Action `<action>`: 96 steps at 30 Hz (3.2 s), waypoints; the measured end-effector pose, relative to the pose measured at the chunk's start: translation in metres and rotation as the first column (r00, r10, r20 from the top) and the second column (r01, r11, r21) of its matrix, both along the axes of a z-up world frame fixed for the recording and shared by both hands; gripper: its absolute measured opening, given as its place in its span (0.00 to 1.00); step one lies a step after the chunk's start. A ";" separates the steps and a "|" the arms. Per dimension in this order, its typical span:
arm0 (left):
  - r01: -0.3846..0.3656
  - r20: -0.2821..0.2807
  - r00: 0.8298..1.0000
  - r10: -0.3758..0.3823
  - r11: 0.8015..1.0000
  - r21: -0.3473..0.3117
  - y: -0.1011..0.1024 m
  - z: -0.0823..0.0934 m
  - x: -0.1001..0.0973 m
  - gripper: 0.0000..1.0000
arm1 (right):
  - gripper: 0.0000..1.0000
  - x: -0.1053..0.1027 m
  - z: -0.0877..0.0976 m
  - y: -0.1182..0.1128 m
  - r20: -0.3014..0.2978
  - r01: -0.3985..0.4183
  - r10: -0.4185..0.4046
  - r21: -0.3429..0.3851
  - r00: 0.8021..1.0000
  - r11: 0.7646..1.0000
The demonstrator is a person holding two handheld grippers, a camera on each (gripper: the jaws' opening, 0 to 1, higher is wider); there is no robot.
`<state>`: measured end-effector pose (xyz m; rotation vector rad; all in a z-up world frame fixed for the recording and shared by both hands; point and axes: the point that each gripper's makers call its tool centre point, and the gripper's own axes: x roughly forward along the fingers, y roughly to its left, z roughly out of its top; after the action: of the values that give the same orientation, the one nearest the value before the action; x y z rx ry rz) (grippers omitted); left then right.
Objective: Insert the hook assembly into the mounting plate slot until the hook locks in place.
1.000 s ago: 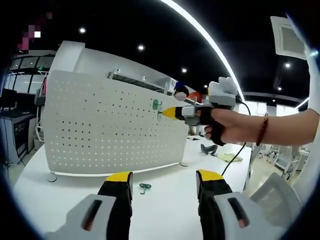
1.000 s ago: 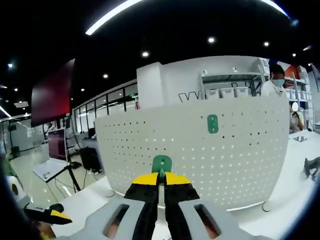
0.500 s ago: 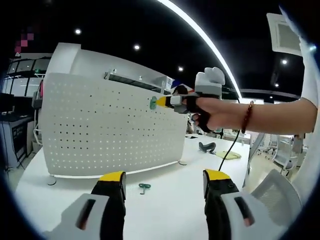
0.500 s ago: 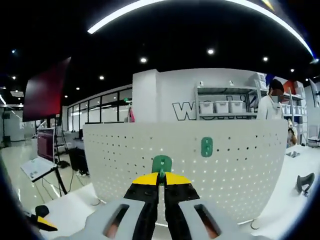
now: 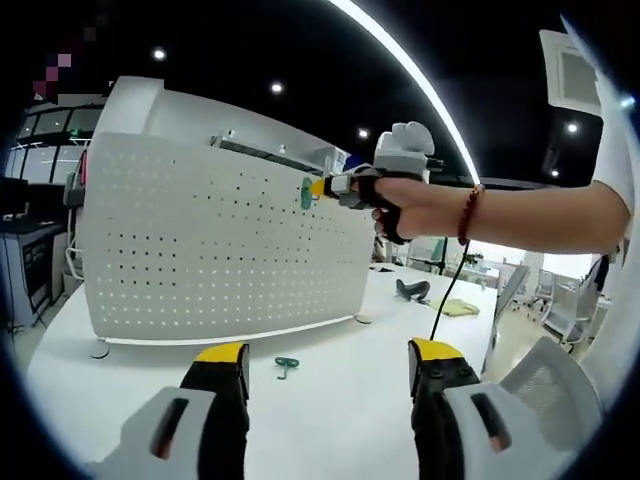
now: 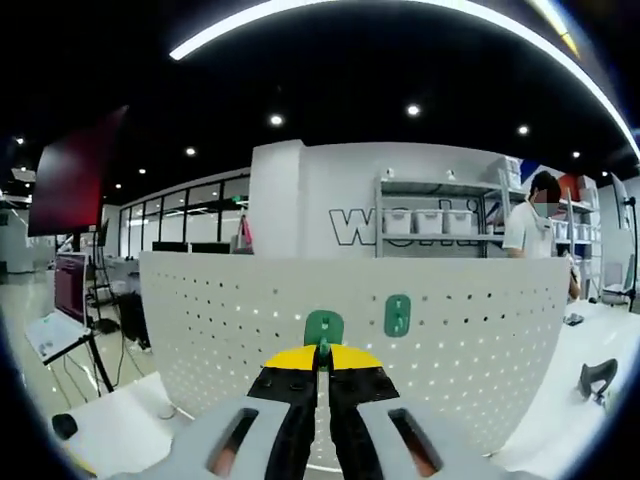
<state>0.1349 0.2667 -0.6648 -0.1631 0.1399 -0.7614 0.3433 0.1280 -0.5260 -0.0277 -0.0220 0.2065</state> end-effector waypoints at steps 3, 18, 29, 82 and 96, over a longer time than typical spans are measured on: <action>-0.002 0.012 1.000 0.002 1.000 0.005 0.001 0.001 0.002 0.68 | 0.01 0.004 0.003 0.000 0.005 0.006 -0.006 -0.006 1.000 1.000; 0.010 -0.015 1.000 -0.010 1.000 0.009 0.008 -0.006 0.004 0.69 | 0.01 0.032 0.012 0.000 0.015 0.035 -0.035 -0.044 0.999 0.998; -0.018 -0.028 0.999 0.019 1.000 0.007 0.019 -0.008 0.005 0.69 | 0.01 0.049 0.012 -0.003 0.008 0.061 -0.061 -0.044 0.998 0.997; -0.051 -0.090 0.995 0.051 0.999 0.000 0.032 -0.023 0.010 0.68 | 0.00 0.068 -0.002 -0.008 -0.014 0.135 -0.135 0.001 0.991 0.991; -0.053 -0.093 0.994 0.053 0.999 0.000 0.033 -0.023 0.011 0.67 | 0.00 0.071 -0.005 -0.006 -0.008 0.162 -0.162 0.064 0.987 0.985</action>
<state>0.1455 0.2996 -0.6880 -0.2040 0.2226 -0.7014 0.4146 0.1222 -0.5305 0.0346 -0.0238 0.0429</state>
